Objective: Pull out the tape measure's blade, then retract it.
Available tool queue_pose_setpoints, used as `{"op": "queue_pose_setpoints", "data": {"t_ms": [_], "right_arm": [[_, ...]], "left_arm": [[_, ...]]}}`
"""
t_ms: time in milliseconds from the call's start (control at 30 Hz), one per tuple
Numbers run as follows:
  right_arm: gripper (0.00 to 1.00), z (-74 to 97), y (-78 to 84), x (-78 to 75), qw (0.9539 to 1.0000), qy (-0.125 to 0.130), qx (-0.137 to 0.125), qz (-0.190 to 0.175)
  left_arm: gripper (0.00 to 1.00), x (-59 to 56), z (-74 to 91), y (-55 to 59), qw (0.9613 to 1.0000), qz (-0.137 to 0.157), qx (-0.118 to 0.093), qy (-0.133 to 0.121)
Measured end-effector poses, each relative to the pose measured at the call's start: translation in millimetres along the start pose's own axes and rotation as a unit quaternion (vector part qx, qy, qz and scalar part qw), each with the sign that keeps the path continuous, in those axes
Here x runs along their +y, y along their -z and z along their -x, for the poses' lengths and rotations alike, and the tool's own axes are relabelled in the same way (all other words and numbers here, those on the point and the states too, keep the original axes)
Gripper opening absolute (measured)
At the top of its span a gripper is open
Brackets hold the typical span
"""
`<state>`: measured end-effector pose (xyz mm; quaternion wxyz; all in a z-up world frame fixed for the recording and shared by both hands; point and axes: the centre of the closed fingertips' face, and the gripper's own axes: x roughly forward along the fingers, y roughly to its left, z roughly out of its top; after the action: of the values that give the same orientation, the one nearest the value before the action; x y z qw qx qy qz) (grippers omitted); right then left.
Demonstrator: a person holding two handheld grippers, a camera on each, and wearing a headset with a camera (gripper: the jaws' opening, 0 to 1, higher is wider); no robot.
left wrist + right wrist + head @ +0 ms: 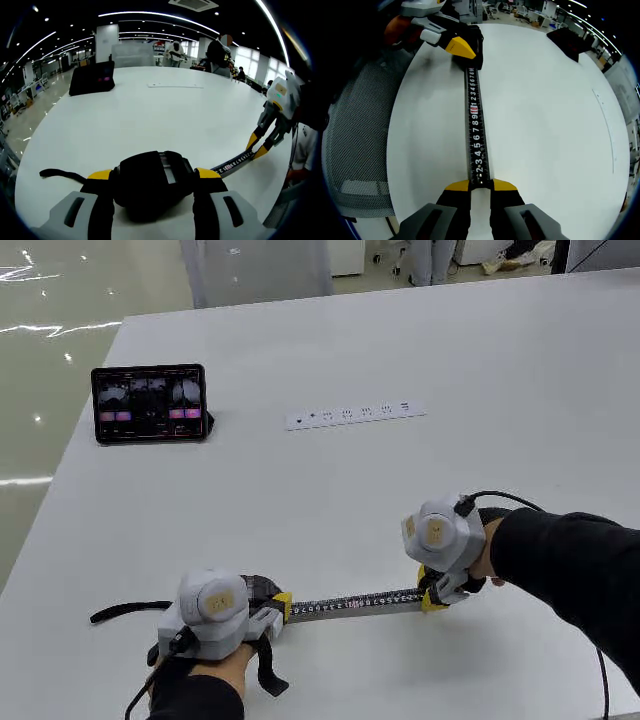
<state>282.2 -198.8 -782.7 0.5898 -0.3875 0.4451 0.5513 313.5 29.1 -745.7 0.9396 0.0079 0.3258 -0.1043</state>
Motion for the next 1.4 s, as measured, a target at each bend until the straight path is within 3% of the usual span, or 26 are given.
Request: {"op": "queue_pose_setpoints", "data": {"t_ms": [700, 1400], "right_arm": [[0.1, -3.2, -8.6, 0.9, 0.9999, 0.003, 0.012, -0.001], [0.1, -6.6, -23.0, 2.2, 0.9999, 0.005, -0.012, -0.012]], "left_arm": [[0.59, -1.0, 0.4, -0.6, 1.0, -0.004, 0.002, 0.0], [0.59, 0.6, 0.7, 0.0, 0.9999, 0.005, 0.011, 0.005]]}}
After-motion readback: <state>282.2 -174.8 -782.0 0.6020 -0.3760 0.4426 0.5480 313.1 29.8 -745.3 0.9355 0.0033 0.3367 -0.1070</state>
